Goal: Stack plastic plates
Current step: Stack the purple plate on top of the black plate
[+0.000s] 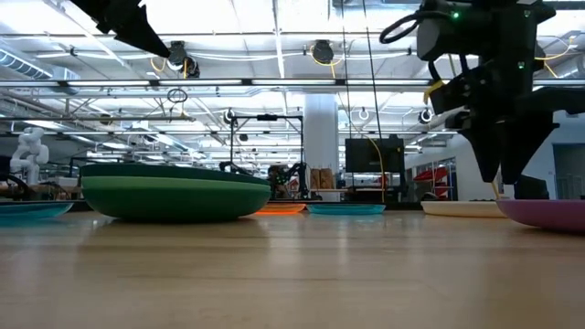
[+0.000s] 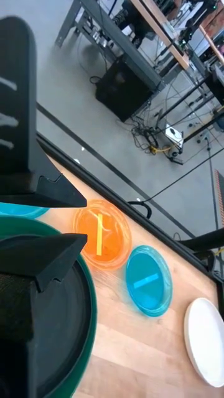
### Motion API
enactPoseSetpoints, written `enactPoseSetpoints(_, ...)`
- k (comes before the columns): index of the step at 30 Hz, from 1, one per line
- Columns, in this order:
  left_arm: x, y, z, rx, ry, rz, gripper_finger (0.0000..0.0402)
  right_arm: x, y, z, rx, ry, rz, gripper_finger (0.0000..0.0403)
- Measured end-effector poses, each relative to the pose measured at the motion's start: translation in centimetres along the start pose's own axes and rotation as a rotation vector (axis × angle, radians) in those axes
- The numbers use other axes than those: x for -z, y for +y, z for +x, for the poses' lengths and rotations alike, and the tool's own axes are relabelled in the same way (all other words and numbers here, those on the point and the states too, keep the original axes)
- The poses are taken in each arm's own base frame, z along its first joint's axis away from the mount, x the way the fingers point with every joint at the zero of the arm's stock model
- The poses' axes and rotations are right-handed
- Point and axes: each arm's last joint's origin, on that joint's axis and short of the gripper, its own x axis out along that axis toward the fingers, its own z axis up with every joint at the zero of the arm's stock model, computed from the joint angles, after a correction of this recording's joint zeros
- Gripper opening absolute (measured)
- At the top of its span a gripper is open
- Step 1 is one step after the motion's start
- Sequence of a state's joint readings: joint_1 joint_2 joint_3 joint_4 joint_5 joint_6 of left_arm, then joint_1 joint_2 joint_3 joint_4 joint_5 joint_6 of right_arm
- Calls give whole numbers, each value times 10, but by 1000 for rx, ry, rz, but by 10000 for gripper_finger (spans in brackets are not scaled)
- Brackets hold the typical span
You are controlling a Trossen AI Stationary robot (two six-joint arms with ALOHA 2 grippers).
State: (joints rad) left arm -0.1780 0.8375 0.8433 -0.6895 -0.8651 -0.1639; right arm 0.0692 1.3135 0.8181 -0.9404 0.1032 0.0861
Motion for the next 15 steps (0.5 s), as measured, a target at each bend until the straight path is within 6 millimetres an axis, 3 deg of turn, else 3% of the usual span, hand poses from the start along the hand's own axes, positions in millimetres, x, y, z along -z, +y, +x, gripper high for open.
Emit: enactPoseSetpoints(15,0,0,0,0,2,-1,85,-11,3,24,4,94,-73,170)
